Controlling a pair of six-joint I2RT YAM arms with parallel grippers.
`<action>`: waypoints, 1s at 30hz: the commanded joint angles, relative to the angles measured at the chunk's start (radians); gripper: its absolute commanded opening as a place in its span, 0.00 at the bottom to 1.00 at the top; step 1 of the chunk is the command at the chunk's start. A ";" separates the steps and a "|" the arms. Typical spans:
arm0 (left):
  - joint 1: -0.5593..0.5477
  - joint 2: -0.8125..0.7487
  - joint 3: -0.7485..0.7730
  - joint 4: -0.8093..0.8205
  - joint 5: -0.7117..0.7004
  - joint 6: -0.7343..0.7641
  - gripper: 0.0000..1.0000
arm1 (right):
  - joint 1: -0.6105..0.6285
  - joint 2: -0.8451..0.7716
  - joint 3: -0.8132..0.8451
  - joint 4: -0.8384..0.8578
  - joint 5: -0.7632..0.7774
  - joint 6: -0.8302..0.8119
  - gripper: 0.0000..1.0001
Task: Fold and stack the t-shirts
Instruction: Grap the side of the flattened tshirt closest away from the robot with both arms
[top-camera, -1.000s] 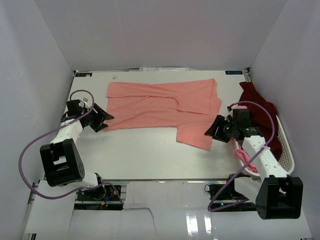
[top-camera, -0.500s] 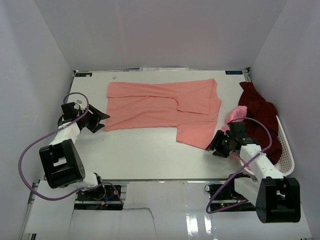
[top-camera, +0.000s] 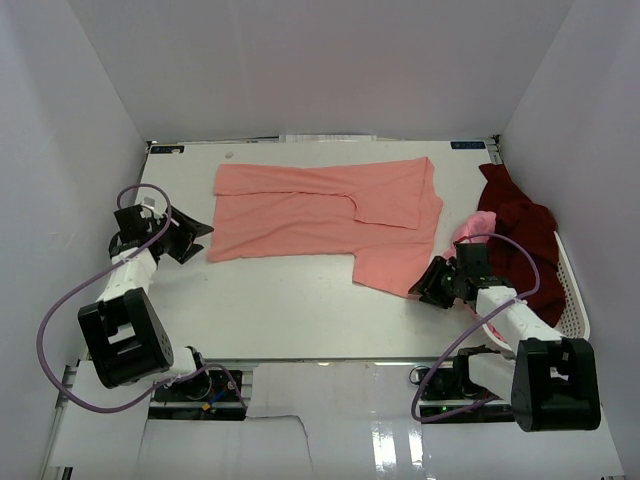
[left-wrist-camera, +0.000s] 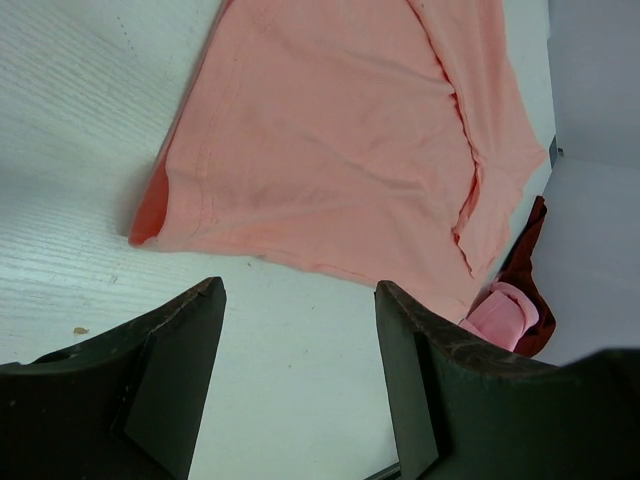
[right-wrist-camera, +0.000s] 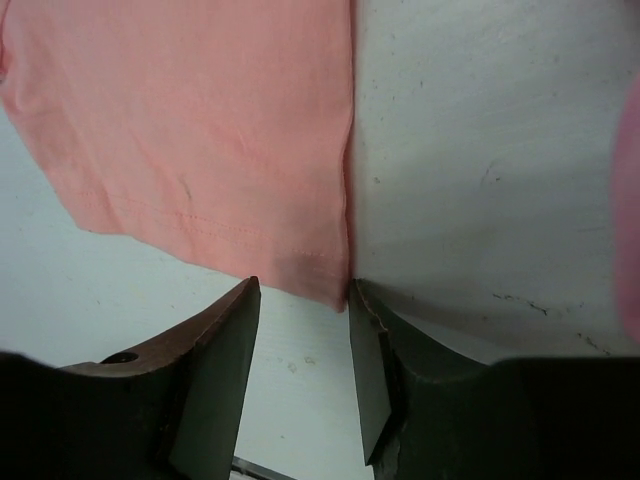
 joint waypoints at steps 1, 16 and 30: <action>0.009 -0.042 -0.013 0.021 -0.004 -0.001 0.72 | 0.006 0.040 -0.029 0.049 0.045 0.018 0.47; 0.018 -0.030 -0.015 0.018 -0.014 0.013 0.71 | 0.033 0.060 0.005 0.003 0.039 0.012 0.21; 0.018 -0.022 -0.004 0.015 -0.011 0.017 0.71 | 0.036 0.048 -0.001 -0.031 0.028 0.007 0.39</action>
